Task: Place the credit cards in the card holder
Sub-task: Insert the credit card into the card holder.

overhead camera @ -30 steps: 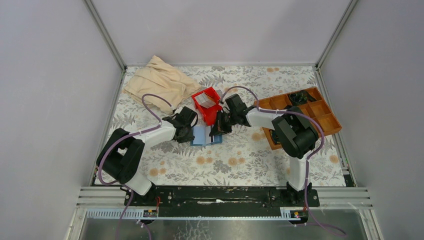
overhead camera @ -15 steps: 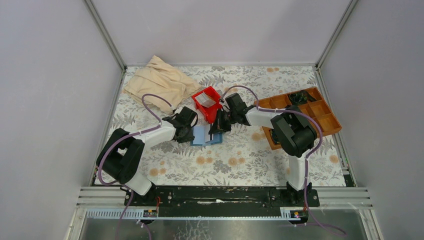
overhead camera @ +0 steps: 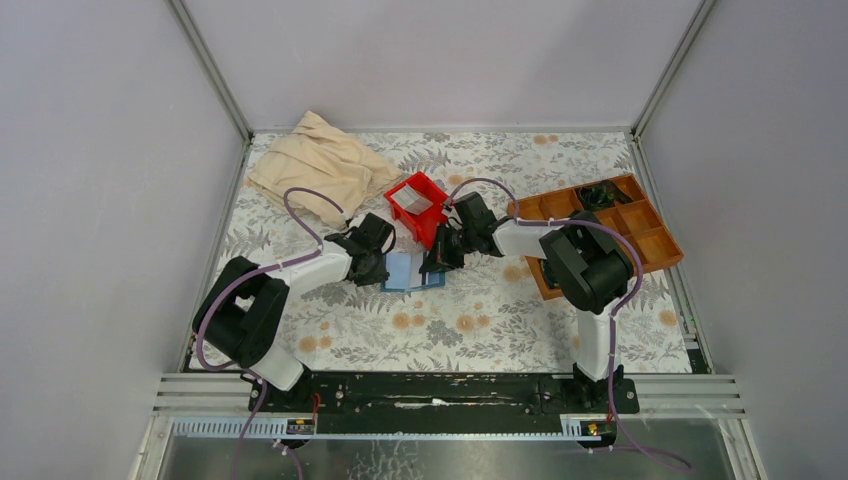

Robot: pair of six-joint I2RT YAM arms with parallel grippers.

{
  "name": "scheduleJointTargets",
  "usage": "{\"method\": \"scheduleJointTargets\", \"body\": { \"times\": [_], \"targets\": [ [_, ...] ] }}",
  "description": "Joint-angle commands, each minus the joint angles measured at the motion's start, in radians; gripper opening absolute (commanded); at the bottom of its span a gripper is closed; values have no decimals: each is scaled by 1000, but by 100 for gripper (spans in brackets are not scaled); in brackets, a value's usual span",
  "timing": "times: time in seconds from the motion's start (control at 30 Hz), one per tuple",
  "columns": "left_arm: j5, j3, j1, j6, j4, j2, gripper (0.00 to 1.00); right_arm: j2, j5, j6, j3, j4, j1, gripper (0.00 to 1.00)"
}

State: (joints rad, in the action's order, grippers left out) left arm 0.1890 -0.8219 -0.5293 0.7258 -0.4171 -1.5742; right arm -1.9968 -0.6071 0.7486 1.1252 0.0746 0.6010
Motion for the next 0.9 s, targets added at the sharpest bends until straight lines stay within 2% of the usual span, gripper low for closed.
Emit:
{"method": "scheduleJointTargets", "body": {
  "times": [0.0, 0.87],
  "targets": [
    [-12, 43, 5, -18, 15, -43, 35, 43, 24, -3, -22, 1, -9, 0],
    [-8, 36, 5, -50, 27, -76, 34, -46, -39, -37, 21, -2, 5, 0]
  ]
}}
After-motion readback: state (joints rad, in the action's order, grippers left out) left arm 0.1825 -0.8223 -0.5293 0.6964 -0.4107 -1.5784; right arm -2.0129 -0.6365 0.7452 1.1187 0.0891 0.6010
